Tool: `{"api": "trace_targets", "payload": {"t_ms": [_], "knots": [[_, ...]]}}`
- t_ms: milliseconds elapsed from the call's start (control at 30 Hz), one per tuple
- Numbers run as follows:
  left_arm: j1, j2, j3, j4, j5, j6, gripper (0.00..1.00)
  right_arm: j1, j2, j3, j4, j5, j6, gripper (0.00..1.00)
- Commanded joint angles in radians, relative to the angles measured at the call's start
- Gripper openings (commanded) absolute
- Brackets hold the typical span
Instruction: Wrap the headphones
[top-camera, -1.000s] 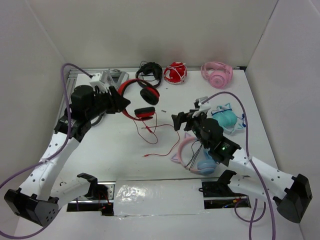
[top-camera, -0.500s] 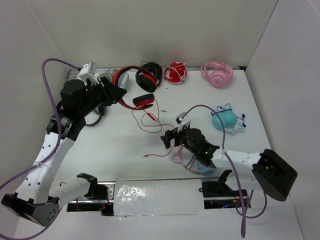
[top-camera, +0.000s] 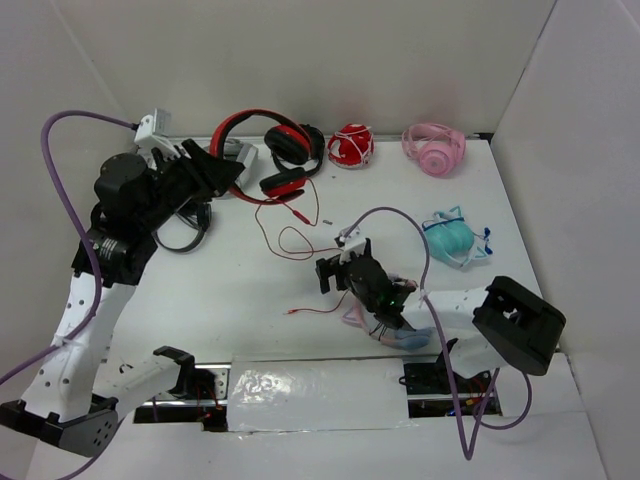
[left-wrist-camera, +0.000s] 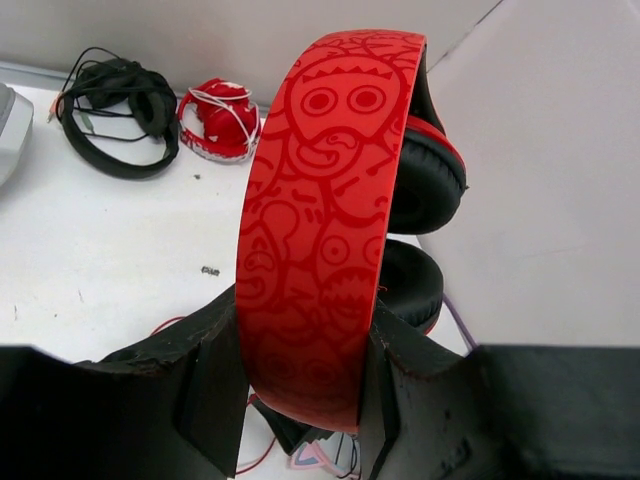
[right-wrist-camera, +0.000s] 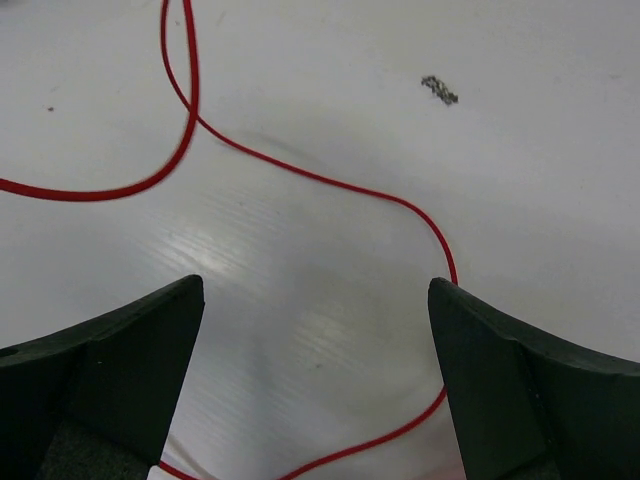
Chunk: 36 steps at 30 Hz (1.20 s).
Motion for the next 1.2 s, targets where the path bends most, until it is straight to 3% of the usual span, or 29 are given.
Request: {"api": "trace_targets", "payload": {"t_ms": [0,167,267,433,733,900,1033,1133,1167], "knots": [[0.006,-0.031,0.074,0.087,0.000,-0.041,0.00,0.014,0.023,0.087,0.004,-0.005,-0.073,1.00],[0.004,-0.014,0.155,0.072,0.017,-0.053,0.00,0.043,0.113,0.047,0.322,-0.049,-0.080,1.00],[0.004,-0.006,0.187,0.061,0.031,-0.056,0.00,0.063,0.138,0.070,0.394,-0.070,-0.120,1.00],[0.004,-0.008,0.190,0.044,0.046,-0.061,0.00,0.137,0.124,0.098,0.490,0.028,-0.275,1.00],[0.004,-0.032,0.169,0.047,0.113,-0.053,0.00,0.144,0.006,0.096,0.437,-0.020,-0.367,1.00],[0.004,-0.037,0.157,0.053,0.190,-0.065,0.00,0.144,0.046,0.195,0.337,-0.171,-0.404,0.99],[0.004,-0.038,0.158,0.046,0.218,-0.076,0.00,0.143,0.125,0.245,0.410,-0.185,-0.432,0.96],[0.004,-0.035,0.167,0.038,0.227,-0.082,0.00,0.137,0.185,0.308,0.385,-0.206,-0.435,0.72],[0.004,-0.035,0.172,0.034,0.227,-0.084,0.00,0.134,0.193,0.324,0.356,-0.218,-0.420,0.56]]}}
